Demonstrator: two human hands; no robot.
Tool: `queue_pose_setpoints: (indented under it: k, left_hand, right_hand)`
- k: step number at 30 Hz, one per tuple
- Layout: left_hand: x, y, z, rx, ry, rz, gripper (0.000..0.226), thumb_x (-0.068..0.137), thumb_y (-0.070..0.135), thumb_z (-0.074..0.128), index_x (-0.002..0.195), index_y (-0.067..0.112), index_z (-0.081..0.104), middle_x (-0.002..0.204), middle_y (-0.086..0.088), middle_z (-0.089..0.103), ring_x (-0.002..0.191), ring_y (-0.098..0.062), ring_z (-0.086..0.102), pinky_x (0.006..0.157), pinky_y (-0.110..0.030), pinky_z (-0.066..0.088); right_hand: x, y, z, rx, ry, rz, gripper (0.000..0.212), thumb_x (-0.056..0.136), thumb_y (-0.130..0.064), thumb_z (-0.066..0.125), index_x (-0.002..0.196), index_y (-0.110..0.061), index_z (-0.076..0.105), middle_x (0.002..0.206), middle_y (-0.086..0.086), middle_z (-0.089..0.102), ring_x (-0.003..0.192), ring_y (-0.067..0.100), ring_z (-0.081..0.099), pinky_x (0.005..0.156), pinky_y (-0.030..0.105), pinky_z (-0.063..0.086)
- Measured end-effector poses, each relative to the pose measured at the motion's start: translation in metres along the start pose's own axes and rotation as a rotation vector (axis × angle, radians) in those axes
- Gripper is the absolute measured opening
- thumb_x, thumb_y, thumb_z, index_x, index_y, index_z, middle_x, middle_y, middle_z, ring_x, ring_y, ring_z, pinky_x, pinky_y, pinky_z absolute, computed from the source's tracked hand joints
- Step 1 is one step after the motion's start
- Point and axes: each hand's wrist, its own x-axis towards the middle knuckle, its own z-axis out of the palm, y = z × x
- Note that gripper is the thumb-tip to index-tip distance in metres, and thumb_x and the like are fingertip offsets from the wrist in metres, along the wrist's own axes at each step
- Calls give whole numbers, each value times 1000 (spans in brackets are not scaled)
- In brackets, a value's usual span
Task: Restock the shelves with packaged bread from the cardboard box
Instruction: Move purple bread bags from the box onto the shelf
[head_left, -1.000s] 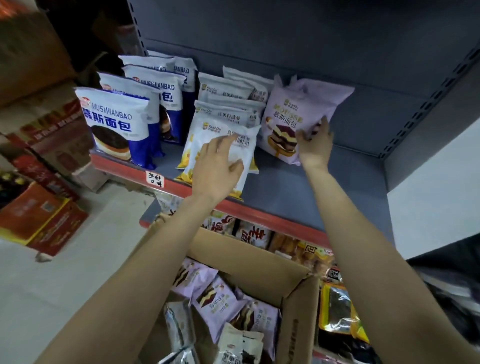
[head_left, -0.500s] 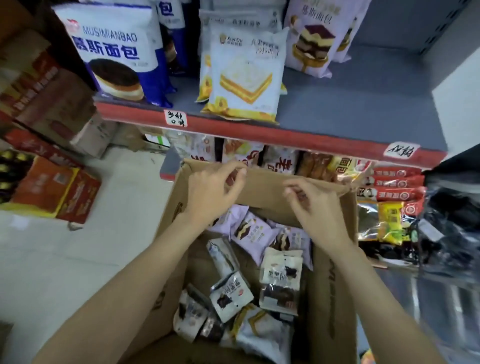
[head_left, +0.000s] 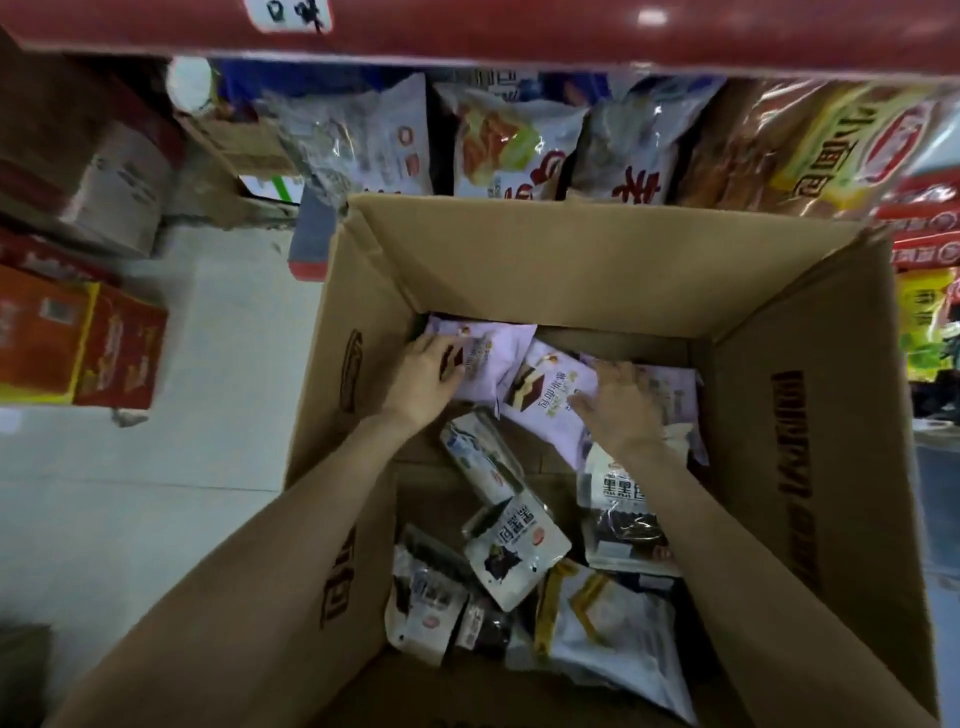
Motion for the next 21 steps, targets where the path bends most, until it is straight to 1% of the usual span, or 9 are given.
queue_pose_setpoints:
  k: [2,4,8,11,13,15,16,18,21]
  left_hand:
    - [23,-4,9,75,-37,62,44,94,13,52,137,12,45,139,-12,42,125,-30,41,95,-33,35]
    - [41,-7,15,142,-99,97,51,94,6,47,143,13,36,148,-8,33,132,-29,33,105,-35,31]
    - [59,-6,24,232,-300,172,63,94,10,49,150,17,20,153,-5,23,133,-30,35,106,-38,31]
    - [65,-3,27,315,-366,177,65,96,18,49,151,20,14,156,-5,16,131,-29,39,102,-37,34]
    - [67,-2,26,352,-395,200,67,96,22,48,151,21,10,156,-4,13,128,-29,42,96,-37,40]
    - [69,-3,24,386,-426,210,73,94,29,52,151,21,8,154,-4,15,129,-28,40,96,-37,38]
    - [69,-2,23,402,-438,211,77,92,32,56,152,20,9,151,-5,17,130,-28,37,98,-38,35]
    - [68,1,23,428,-479,228,81,86,36,64,150,18,18,144,-6,24,129,-26,34,95,-35,34]
    - [64,8,30,560,-519,347,67,77,38,71,134,18,42,132,-6,34,125,-24,33,92,-34,33]
  right_hand:
    - [11,-2,8,78,-80,155,80,82,-51,63,140,-8,29,143,21,33,129,37,37,99,43,37]
    - [18,-2,14,170,-164,253,91,79,-48,69,142,-2,21,148,23,26,133,37,34,99,43,37]
    - [29,4,20,323,-183,352,98,73,-42,77,142,1,23,141,19,41,127,32,44,96,39,41]
    - [31,6,18,453,-74,431,80,78,-26,76,136,3,29,135,19,47,122,32,50,91,38,43]
    - [34,6,17,540,17,458,63,76,-23,76,125,3,46,127,19,55,114,31,56,80,33,43]
    - [35,7,16,625,45,395,39,76,-20,74,108,-1,64,113,18,66,101,29,62,71,26,40]
    - [34,7,14,674,58,371,30,78,-17,72,103,-2,68,108,17,69,98,28,64,70,25,40]
    - [27,7,9,759,138,356,25,81,-13,69,104,-3,67,105,14,70,99,27,63,74,24,40]
    - [10,10,5,720,270,300,22,88,-16,62,108,-6,59,103,10,68,99,26,61,71,22,36]
